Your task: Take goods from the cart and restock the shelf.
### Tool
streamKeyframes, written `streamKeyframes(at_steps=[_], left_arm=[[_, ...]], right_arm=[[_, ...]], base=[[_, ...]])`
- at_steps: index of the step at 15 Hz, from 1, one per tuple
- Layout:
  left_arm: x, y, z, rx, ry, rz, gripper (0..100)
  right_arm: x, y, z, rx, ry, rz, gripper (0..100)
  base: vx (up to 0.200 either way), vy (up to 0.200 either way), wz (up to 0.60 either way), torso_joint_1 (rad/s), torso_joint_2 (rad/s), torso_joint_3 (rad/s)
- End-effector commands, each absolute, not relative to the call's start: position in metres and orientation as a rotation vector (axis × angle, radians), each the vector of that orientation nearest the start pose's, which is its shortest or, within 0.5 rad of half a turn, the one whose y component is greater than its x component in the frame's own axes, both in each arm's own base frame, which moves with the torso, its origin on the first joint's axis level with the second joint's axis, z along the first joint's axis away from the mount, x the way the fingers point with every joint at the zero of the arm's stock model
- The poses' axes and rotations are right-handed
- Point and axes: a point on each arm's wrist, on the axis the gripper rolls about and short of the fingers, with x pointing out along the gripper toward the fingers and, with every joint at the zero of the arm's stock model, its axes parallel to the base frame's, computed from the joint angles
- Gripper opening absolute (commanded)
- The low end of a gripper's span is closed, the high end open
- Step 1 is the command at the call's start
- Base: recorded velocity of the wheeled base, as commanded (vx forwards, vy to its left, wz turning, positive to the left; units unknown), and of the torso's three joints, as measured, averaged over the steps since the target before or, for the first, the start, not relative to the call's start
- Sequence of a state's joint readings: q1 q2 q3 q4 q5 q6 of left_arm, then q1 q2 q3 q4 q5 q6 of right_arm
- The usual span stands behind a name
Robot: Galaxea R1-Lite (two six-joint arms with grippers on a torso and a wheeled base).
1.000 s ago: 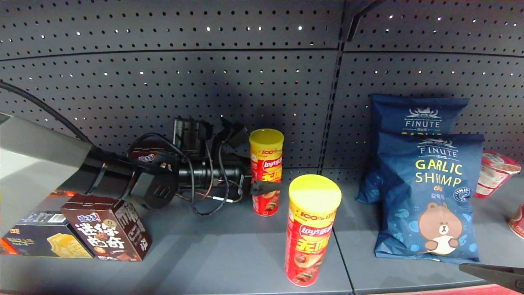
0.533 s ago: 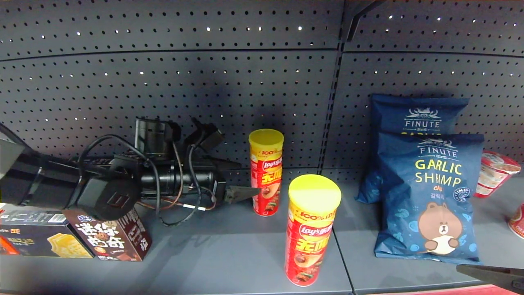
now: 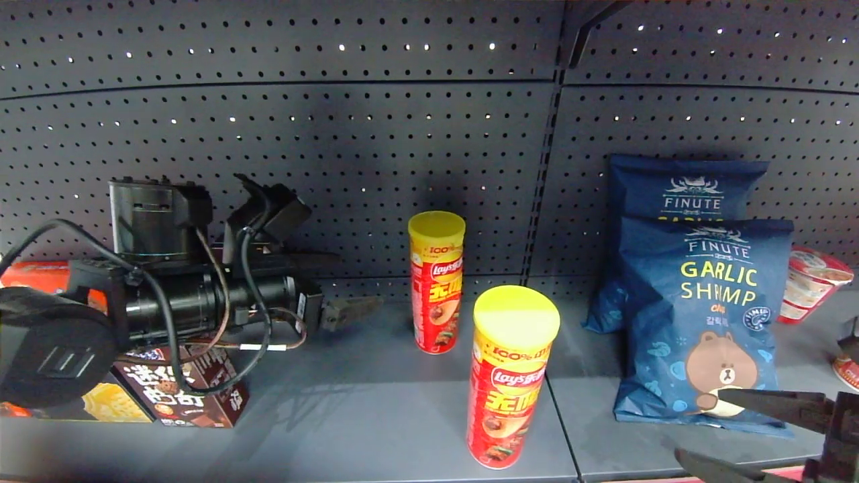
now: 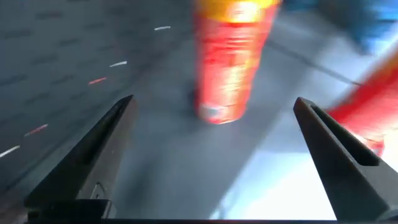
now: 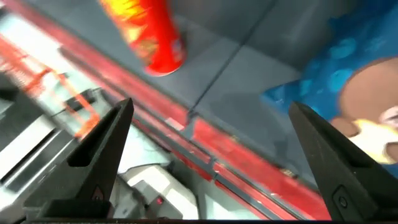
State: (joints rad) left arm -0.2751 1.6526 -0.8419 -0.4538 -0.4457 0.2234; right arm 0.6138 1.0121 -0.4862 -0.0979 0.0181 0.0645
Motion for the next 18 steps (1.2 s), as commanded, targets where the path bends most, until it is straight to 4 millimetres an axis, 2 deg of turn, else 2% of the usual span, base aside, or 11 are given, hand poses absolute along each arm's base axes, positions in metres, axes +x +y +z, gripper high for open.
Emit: streamKeyframes(at_steps=[1, 5, 7, 10, 12, 15, 18], left_arm=[[0.257, -0.085, 0.205, 0.201, 0.256, -0.680, 100], [0.228, -0.082, 0.210, 0.281, 0.314, -0.404, 100], [0.225, -0.078, 0.207, 0.301, 0.330, -0.290, 100], [0.225, -0.079, 0.209, 0.303, 0.324, -0.285, 100], [0.226, -0.079, 0.205, 0.302, 0.332, -0.282, 100], [0.231, -0.083, 0.203, 0.298, 0.312, -0.297, 100], [0.232, -0.083, 0.204, 0.298, 0.308, -0.307, 100]], right_arm=[[0.122, 0.085, 0.185, -0.098, 0.483, 0.542, 100], [0.139, 0.094, 0.175, -0.137, 0.537, 0.405, 100], [0.144, 0.098, 0.167, -0.170, 0.565, 0.356, 100], [0.146, 0.111, 0.162, -0.187, 0.593, 0.382, 100], [0.147, 0.125, 0.168, -0.201, 0.568, 0.406, 100], [0.153, 0.146, 0.162, -0.181, 0.554, 0.397, 100], [0.162, 0.155, 0.162, -0.187, 0.560, 0.385, 100]], base=[[0.000, 0.000, 0.00, 0.000, 0.00, 0.000], [0.000, 0.000, 0.00, 0.000, 0.00, 0.000], [0.000, 0.000, 0.00, 0.000, 0.00, 0.000], [0.000, 0.000, 0.00, 0.000, 0.00, 0.000], [0.000, 0.000, 0.00, 0.000, 0.00, 0.000], [0.000, 0.000, 0.00, 0.000, 0.00, 0.000], [0.000, 0.000, 0.00, 0.000, 0.00, 0.000]])
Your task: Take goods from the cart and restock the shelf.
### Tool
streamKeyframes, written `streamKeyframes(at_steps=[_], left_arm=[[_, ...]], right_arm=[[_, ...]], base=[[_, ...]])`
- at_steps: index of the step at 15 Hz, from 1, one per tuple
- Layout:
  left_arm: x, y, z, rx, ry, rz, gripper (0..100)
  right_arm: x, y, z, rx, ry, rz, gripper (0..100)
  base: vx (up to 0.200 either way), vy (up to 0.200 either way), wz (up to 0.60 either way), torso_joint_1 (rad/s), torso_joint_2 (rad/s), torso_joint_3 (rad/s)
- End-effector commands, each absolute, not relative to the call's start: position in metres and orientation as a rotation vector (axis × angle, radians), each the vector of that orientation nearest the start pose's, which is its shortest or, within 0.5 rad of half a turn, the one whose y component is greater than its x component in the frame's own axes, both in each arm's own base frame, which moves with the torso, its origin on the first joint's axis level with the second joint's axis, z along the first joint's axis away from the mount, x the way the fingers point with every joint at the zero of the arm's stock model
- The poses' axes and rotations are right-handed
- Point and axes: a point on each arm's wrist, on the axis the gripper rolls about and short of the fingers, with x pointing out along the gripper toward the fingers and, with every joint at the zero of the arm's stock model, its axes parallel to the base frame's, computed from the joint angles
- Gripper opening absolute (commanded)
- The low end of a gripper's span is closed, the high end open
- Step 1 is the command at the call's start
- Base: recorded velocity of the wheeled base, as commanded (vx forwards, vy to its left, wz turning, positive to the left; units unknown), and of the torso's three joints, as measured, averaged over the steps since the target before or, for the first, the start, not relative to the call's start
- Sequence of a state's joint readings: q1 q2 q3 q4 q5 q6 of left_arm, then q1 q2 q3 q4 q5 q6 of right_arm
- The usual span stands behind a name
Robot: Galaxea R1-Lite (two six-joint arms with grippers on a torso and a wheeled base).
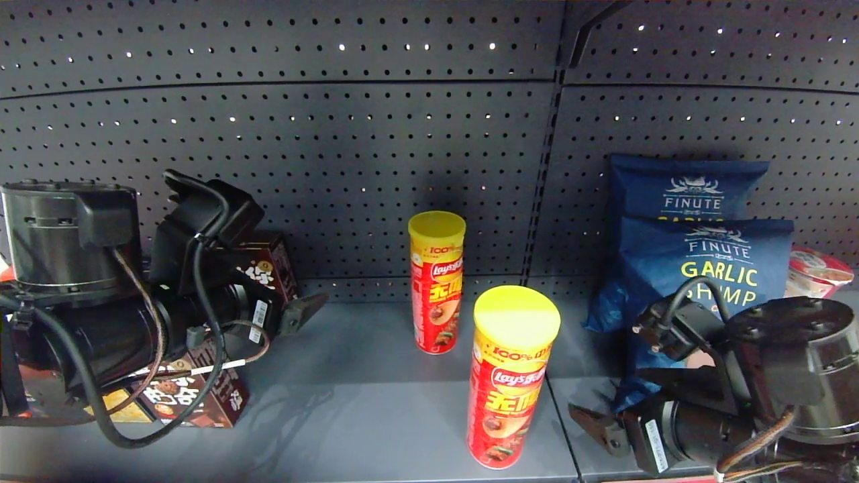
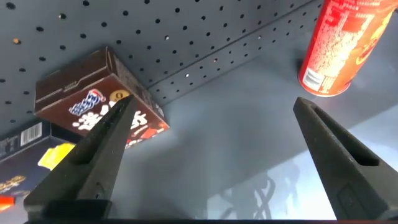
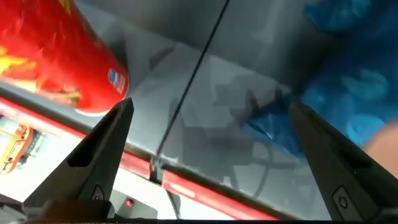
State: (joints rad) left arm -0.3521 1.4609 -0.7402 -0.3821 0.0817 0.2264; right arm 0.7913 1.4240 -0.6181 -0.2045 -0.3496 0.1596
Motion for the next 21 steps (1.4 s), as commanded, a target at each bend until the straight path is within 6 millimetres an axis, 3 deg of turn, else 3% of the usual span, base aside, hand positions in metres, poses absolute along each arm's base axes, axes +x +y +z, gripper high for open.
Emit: streamKeyframes(at_steps=[1, 6, 21], left_arm=[[0.232, -0.083, 0.202, 0.300, 0.313, -0.306, 100], [0.231, -0.082, 0.201, 0.295, 0.318, -0.301, 100], [0.226, -0.080, 0.189, 0.304, 0.357, -0.305, 100]], right_arm=[[0.167, 0.159, 0.163, -0.186, 0.557, 0.386, 100], [0.180, 0.176, 0.162, -0.195, 0.558, 0.382, 100], [0.186, 0.206, 0.160, -0.207, 0.549, 0.444, 100]], base=[[0.000, 0.000, 0.00, 0.000, 0.00, 0.000], [0.000, 0.000, 0.00, 0.000, 0.00, 0.000], [0.000, 0.000, 0.00, 0.000, 0.00, 0.000]])
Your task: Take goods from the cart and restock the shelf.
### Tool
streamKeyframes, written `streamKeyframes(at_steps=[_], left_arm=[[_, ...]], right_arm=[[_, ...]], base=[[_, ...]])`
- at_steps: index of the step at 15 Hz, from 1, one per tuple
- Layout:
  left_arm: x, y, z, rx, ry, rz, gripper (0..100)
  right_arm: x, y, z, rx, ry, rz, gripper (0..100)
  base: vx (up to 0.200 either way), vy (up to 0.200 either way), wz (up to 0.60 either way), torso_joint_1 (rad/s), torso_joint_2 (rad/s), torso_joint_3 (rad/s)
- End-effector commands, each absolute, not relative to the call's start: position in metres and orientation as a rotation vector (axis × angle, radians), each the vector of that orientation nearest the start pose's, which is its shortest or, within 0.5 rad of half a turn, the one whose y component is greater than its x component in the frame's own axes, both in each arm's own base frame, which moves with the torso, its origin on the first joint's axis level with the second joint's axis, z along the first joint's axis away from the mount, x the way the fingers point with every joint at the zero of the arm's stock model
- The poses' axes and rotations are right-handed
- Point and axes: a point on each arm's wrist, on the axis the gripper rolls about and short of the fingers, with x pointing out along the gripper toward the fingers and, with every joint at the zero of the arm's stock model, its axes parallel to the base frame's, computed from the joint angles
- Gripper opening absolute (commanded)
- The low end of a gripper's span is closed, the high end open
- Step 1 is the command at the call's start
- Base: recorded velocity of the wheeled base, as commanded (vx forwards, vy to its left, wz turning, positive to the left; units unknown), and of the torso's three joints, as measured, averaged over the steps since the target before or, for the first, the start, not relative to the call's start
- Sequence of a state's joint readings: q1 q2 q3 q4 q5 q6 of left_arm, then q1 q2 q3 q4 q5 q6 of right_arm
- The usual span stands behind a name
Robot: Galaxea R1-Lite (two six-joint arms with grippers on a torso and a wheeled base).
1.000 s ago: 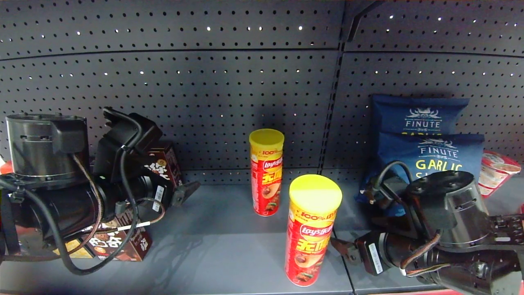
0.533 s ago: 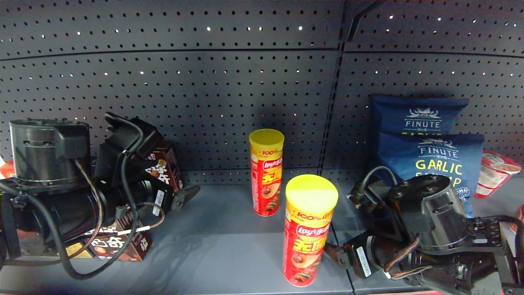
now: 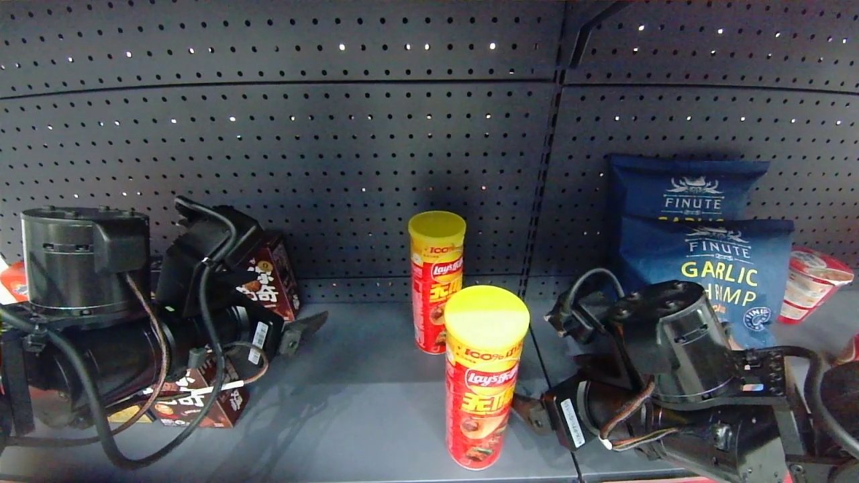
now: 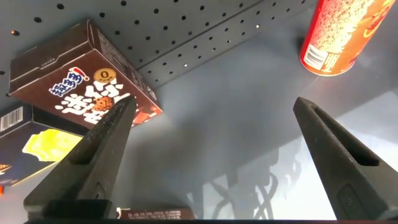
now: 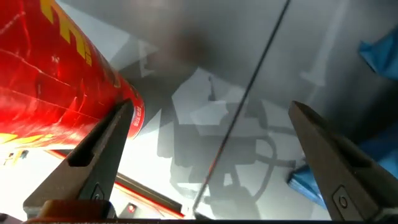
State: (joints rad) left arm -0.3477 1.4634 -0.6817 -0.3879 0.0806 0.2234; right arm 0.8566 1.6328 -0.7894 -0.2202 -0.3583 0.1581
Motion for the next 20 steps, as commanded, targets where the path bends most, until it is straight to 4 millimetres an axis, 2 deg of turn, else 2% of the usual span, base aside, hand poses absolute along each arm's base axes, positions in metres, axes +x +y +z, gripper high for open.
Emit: streamKeyframes(at_steps=[1, 15, 20], left_arm=[[0.226, -0.080, 0.188, 0.303, 0.359, -0.305, 100], [0.225, -0.079, 0.188, 0.305, 0.360, -0.305, 100], [0.224, -0.079, 0.186, 0.305, 0.367, -0.306, 100]], right_arm=[[0.186, 0.208, 0.160, -0.210, 0.550, 0.450, 100], [0.188, 0.230, 0.159, -0.218, 0.539, 0.488, 100], [0.185, 0.229, 0.157, -0.224, 0.547, 0.492, 100]], base=[[0.000, 0.000, 0.00, 0.000, 0.00, 0.000], [0.000, 0.000, 0.00, 0.000, 0.00, 0.000], [0.000, 0.000, 0.00, 0.000, 0.00, 0.000]])
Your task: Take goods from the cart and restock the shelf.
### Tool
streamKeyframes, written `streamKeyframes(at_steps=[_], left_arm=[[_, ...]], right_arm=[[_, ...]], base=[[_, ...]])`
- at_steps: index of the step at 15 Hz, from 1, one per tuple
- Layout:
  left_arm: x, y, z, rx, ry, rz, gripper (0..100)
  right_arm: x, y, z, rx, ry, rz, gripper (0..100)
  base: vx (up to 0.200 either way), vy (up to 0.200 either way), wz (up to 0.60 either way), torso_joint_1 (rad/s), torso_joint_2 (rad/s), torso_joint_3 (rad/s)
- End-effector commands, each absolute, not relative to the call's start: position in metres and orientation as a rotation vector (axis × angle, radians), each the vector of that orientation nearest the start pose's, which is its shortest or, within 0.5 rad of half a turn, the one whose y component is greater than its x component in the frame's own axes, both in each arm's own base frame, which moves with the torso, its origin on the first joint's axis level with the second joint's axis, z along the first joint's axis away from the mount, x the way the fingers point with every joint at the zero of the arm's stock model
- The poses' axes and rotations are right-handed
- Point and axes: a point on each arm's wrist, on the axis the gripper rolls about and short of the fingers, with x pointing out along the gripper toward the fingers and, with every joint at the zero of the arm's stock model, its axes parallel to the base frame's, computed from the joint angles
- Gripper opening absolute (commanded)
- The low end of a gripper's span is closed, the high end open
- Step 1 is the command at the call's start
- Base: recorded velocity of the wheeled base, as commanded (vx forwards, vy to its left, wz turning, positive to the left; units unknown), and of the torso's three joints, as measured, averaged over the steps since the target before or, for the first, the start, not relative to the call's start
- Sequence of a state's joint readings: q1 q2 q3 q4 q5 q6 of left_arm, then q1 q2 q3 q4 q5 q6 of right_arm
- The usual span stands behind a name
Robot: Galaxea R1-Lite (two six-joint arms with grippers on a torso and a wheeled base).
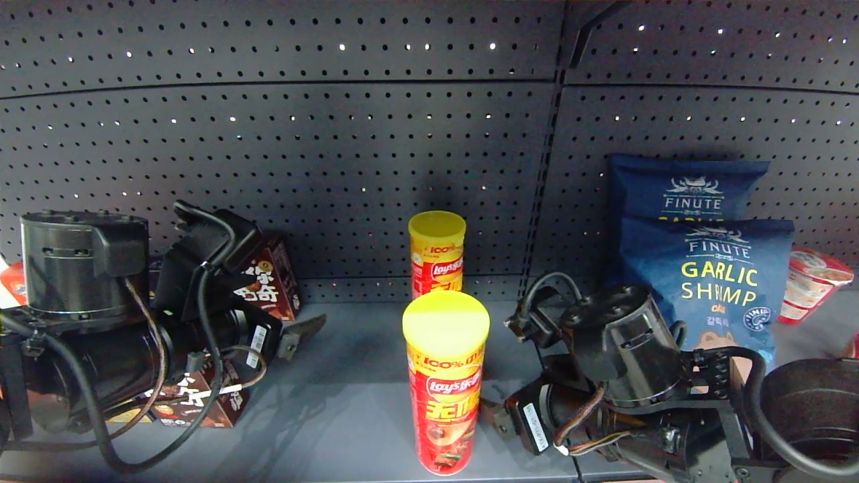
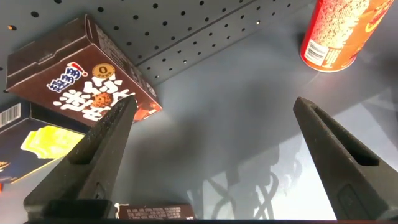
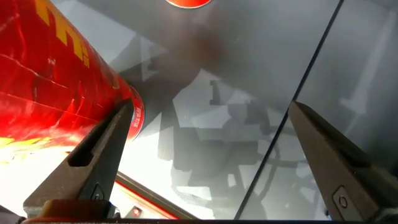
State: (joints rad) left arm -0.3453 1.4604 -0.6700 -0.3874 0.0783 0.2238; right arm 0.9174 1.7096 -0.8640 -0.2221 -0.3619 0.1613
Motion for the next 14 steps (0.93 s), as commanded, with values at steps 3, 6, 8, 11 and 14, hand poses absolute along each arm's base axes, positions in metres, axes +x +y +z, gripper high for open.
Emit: streamKeyframes(at_steps=[3, 6, 8, 11, 14], left_arm=[[0.224, -0.079, 0.186, 0.305, 0.366, -0.309, 100], [0.224, -0.079, 0.186, 0.305, 0.368, -0.309, 100], [0.224, -0.079, 0.186, 0.305, 0.368, -0.310, 100], [0.224, -0.080, 0.186, 0.308, 0.367, -0.315, 100], [0.224, -0.080, 0.186, 0.309, 0.367, -0.315, 100]], right_arm=[[0.182, 0.223, 0.158, -0.222, 0.549, 0.487, 100], [0.173, 0.210, 0.157, -0.226, 0.555, 0.483, 100], [0.166, 0.204, 0.159, -0.224, 0.550, 0.493, 100], [0.164, 0.208, 0.163, -0.221, 0.539, 0.511, 100], [0.165, 0.215, 0.161, -0.227, 0.541, 0.522, 100]], base=[[0.000, 0.000, 0.00, 0.000, 0.00, 0.000], [0.000, 0.000, 0.00, 0.000, 0.00, 0.000], [0.000, 0.000, 0.00, 0.000, 0.00, 0.000], [0.000, 0.000, 0.00, 0.000, 0.00, 0.000], [0.000, 0.000, 0.00, 0.000, 0.00, 0.000]])
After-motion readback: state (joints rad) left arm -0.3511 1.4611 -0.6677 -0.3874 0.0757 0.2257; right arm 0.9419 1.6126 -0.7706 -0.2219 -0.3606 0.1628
